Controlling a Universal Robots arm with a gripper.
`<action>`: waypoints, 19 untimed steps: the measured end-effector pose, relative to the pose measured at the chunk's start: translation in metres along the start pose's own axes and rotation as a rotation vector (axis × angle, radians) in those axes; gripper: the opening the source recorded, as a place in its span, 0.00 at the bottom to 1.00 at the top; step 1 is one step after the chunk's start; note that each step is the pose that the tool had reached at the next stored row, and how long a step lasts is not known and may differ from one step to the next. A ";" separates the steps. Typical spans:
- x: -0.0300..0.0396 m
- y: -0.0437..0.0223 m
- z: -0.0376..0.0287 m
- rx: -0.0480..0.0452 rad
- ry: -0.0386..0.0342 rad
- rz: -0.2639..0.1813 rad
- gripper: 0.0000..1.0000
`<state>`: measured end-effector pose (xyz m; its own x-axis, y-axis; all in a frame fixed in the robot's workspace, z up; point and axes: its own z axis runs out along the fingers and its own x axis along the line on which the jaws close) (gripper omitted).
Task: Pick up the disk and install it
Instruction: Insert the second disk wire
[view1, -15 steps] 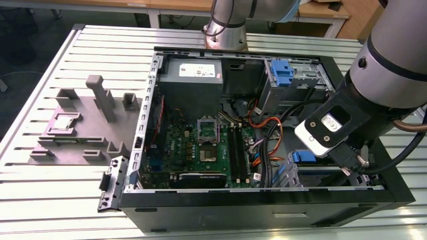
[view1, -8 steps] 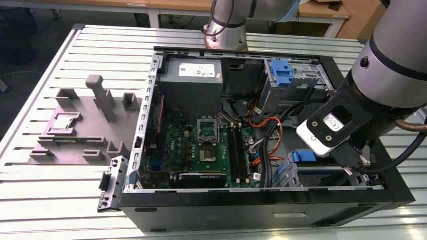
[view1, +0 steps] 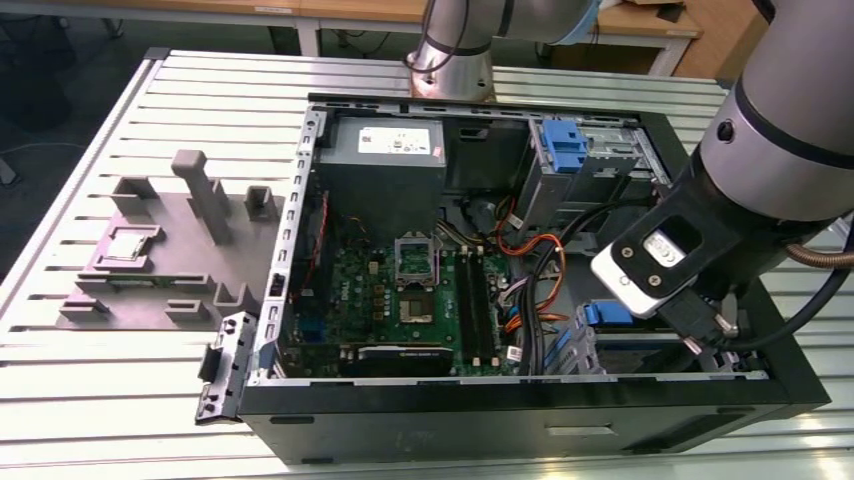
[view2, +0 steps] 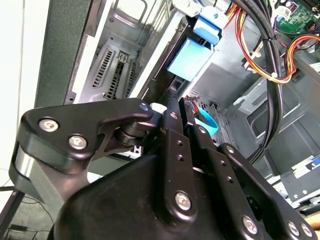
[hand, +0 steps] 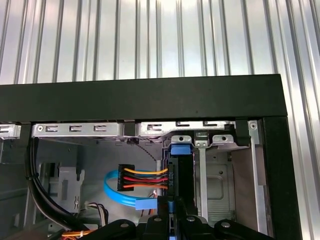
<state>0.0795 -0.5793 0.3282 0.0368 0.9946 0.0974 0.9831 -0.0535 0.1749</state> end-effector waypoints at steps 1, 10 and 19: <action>-0.0002 -0.0001 0.0008 0.0000 -0.0001 0.000 0.16; -0.0003 -0.0002 0.0014 -0.0001 -0.0001 0.000 0.17; 0.0006 0.0015 -0.0080 0.0000 -0.0002 0.000 0.23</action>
<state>0.0796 -0.5795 0.3363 0.0367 0.9946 0.0972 0.9831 -0.0534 0.1748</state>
